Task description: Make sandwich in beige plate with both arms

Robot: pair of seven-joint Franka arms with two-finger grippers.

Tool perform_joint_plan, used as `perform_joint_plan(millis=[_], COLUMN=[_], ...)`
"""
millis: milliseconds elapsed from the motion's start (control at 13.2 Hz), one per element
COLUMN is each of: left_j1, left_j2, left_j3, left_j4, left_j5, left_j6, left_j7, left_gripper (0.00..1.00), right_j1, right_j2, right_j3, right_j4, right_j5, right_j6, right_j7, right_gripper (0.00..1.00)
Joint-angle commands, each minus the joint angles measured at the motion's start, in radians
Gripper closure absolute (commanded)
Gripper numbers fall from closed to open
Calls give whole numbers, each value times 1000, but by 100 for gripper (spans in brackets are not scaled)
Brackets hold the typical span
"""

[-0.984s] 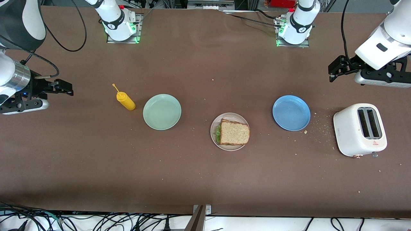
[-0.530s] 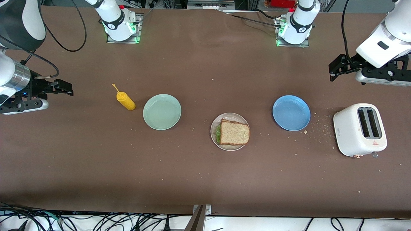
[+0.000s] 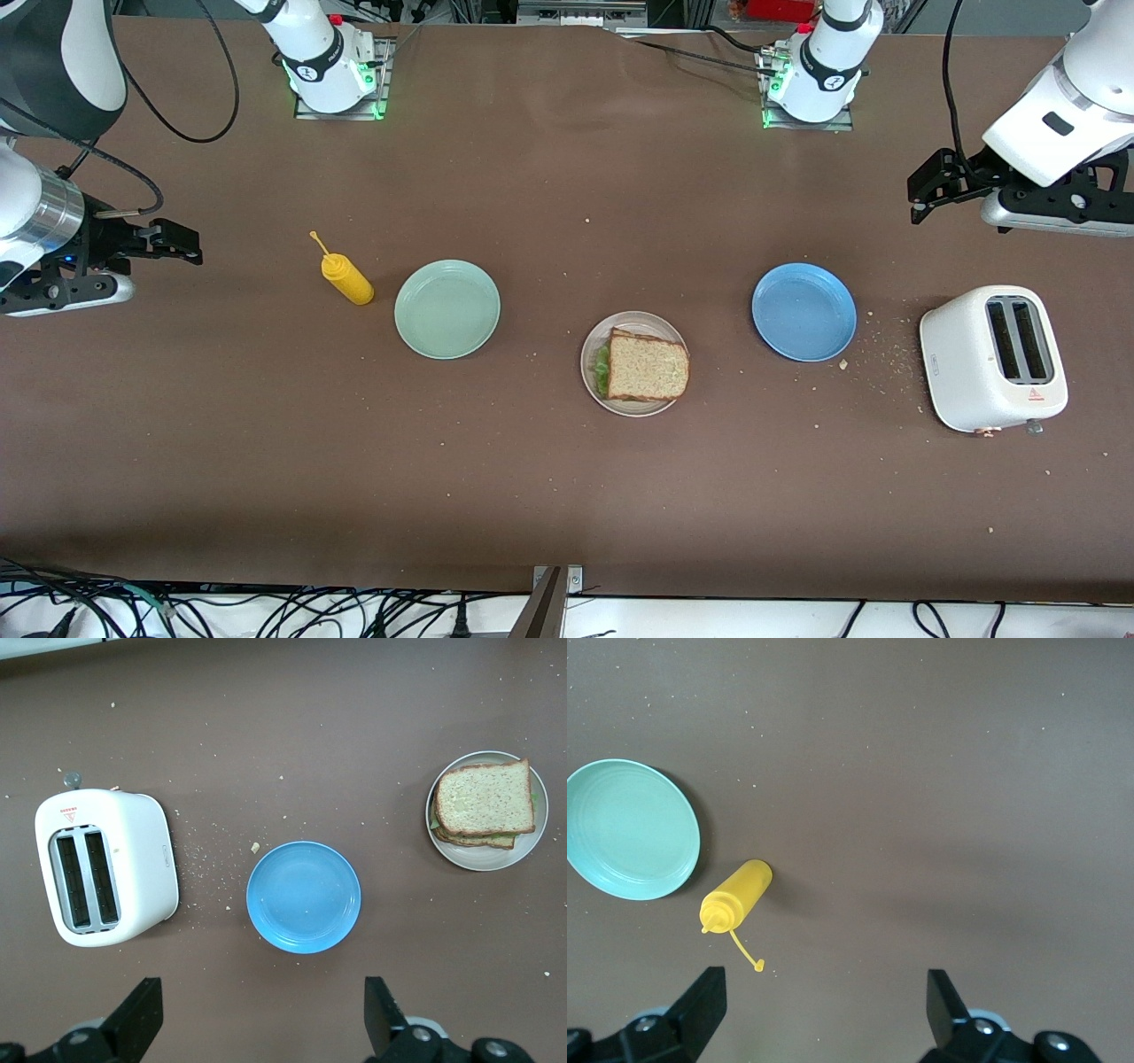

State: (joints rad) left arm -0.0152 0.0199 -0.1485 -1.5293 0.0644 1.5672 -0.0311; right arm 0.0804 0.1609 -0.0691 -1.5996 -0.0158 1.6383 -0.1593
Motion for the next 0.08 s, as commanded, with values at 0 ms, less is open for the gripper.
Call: perform_joint_plan(millis=[0], left_j1=[-14], left_j2=[-14], left_j3=[14], left_j4=[-3], left_j5=[-12], left_j6=[-4], left_j7=[-7], left_gripper=[0], right_j1=[-7], right_j2=[-17], right_j3=[6], right_j4=[-19], right_j5=[-12], right_j6=[5], right_j7=[11], right_gripper=[0])
